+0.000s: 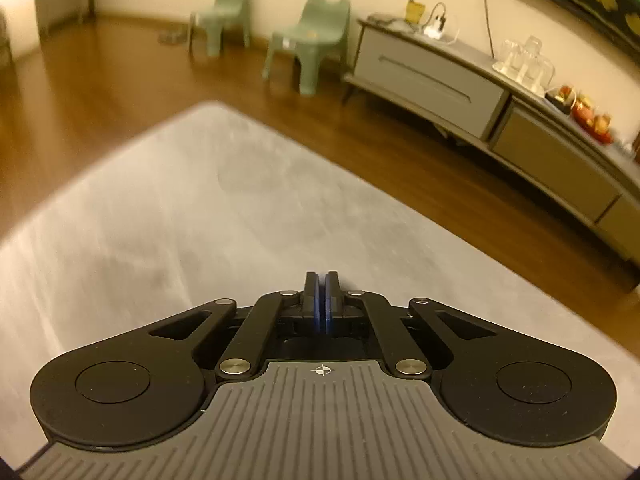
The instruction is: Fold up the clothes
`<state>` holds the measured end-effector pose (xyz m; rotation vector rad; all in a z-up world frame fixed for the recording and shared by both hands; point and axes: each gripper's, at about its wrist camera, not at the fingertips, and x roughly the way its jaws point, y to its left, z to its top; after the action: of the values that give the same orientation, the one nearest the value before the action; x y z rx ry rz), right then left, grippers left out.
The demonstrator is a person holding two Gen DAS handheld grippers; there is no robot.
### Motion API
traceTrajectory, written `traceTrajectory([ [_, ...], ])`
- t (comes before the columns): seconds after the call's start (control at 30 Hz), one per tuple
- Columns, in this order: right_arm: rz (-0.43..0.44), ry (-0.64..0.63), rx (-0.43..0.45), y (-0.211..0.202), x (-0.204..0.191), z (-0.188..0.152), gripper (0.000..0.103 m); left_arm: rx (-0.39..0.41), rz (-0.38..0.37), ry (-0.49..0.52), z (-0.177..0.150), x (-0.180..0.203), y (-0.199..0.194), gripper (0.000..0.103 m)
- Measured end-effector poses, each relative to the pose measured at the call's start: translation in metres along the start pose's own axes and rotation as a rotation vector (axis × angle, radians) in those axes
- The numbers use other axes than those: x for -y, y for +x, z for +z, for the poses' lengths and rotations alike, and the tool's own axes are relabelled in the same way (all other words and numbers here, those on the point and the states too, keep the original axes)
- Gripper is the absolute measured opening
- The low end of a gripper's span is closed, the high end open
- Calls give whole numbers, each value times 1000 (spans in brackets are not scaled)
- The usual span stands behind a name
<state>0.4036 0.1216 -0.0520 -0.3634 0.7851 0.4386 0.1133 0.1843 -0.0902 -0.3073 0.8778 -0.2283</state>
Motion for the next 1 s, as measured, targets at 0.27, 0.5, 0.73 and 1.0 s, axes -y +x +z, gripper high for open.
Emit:
traceTrajectory([
  [0.27,-32,183,230,-78,35,-43,58,125,2,-31,6,-12,-37,32],
  [0.5,65,131,87,-125,15,-189,50,28,55,16,5,0,-5,32],
  [0.73,-135,188,109,-136,19,-232,52,61,52,32,-3,1,-13,33],
  [1.0,22,53,35,-154,-45,-271,52,24,55,51,-5,5,3,35],
])
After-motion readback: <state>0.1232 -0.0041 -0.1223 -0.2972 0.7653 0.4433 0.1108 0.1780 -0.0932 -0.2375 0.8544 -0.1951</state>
